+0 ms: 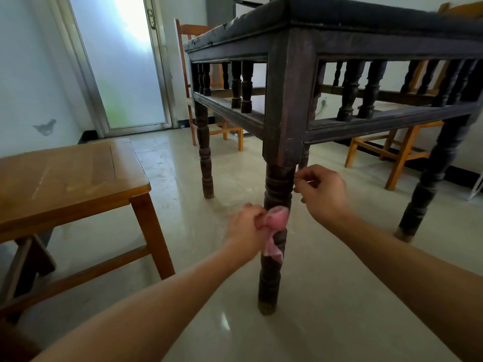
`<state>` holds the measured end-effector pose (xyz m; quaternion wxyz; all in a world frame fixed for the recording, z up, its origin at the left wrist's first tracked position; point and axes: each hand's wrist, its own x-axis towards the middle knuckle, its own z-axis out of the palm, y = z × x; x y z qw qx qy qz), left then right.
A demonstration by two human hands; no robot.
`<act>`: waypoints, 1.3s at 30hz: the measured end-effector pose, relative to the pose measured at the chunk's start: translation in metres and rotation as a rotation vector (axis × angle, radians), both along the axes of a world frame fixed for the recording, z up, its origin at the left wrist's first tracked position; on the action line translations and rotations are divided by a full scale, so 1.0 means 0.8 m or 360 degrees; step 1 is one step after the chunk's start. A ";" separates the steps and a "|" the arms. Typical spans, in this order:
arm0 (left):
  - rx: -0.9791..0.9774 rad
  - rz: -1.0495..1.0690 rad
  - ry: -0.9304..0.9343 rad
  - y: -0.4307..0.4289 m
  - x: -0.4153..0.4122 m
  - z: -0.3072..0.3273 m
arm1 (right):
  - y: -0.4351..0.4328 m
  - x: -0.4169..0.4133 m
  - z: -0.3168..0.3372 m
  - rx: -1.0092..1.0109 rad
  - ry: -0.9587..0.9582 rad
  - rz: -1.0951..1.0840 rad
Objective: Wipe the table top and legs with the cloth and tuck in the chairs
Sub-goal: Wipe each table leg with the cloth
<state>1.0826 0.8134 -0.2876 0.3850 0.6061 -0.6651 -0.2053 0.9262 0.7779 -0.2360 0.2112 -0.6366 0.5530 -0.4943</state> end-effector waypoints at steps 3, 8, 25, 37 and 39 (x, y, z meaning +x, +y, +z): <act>-0.0324 0.0452 0.0536 -0.019 0.003 0.038 | -0.007 0.002 0.004 0.0005 -0.0160 -0.0075; -0.0095 -0.0119 -0.0028 -0.008 -0.014 0.000 | -0.008 0.011 -0.002 0.0080 -0.0196 -0.0001; 0.0552 -0.0487 -0.0156 0.020 -0.016 -0.086 | -0.006 0.011 -0.022 0.0073 -0.0052 0.0135; 0.0025 -0.0589 -0.0876 0.002 0.004 -0.094 | 0.005 0.016 -0.048 -0.0091 0.0461 0.0232; 0.0016 -0.0185 -0.0506 -0.007 0.015 -0.081 | 0.005 0.015 -0.049 -0.0210 0.0589 0.0151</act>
